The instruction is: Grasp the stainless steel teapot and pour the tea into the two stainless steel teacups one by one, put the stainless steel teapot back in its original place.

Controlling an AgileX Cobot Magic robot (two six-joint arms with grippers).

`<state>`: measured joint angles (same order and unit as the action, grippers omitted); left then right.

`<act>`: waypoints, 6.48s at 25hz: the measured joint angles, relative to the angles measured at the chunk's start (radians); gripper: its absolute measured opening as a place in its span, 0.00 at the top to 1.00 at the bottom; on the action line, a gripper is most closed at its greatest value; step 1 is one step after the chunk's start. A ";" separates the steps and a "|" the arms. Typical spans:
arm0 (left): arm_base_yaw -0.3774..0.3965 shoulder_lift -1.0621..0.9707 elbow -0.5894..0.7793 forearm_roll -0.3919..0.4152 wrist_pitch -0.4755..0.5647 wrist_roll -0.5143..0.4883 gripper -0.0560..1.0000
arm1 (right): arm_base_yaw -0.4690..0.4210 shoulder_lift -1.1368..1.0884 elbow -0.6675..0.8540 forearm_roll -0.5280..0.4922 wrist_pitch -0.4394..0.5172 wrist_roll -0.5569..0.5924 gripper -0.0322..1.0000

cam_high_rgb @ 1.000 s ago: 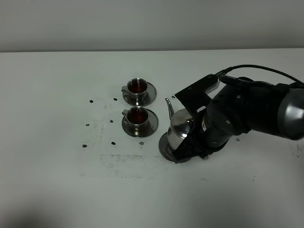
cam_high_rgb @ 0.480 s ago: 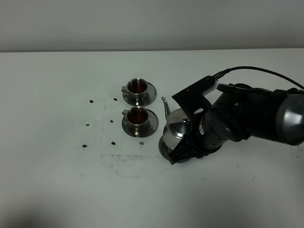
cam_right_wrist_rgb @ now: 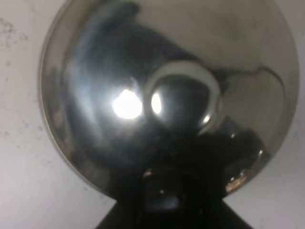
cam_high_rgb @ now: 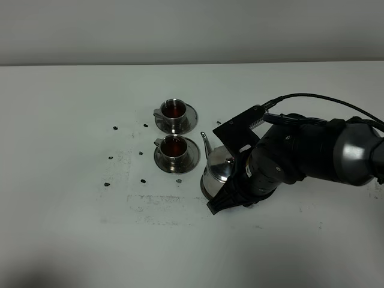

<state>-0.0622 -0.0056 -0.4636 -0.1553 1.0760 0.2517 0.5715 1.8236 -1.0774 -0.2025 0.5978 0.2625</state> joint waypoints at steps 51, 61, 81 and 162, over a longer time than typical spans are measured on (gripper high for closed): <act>0.000 0.000 0.000 0.000 0.000 0.000 0.45 | 0.001 0.020 -0.001 0.002 0.037 0.035 0.52; 0.000 0.000 0.000 0.000 0.000 0.000 0.45 | 0.001 -0.091 -0.001 0.001 0.099 0.036 0.50; 0.000 0.000 0.000 0.000 0.000 0.000 0.45 | -0.309 -1.054 0.067 -0.181 0.559 -0.024 0.50; 0.000 0.000 0.000 0.000 -0.001 0.000 0.45 | -0.476 -1.801 0.557 0.108 0.517 -0.208 0.50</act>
<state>-0.0622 -0.0056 -0.4636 -0.1553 1.0752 0.2517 0.0951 0.0226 -0.5208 -0.0943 1.1145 0.0544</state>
